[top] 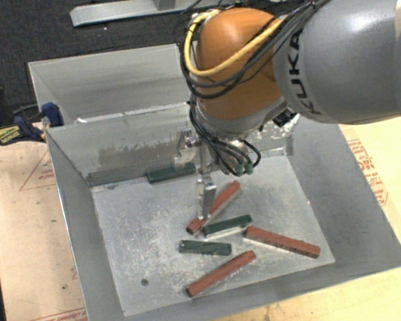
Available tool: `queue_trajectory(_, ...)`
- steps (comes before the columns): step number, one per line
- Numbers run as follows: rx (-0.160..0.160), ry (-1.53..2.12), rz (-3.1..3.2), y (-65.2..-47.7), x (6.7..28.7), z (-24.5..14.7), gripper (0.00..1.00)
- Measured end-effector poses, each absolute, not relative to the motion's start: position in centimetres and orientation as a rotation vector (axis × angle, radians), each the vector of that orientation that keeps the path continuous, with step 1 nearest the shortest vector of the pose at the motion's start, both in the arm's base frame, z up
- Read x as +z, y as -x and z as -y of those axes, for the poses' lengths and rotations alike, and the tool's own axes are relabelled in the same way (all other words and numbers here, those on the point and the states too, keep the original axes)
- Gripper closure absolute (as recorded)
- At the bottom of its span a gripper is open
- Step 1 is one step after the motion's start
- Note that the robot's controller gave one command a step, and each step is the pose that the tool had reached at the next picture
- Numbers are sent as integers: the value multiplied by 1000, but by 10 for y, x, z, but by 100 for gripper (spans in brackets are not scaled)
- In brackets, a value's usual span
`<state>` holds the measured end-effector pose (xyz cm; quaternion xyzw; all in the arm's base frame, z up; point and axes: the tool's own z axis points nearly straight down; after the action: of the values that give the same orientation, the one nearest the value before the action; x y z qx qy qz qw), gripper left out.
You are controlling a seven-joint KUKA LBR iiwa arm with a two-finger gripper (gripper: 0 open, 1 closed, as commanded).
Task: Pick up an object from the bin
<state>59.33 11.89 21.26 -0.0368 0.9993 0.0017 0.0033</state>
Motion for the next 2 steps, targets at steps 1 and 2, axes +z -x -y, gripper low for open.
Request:
queue_trajectory(1,0,175,-3131,-583,154,-96,0)
queue_trajectory(2,5,67,-3137,-580,92,-87,100)
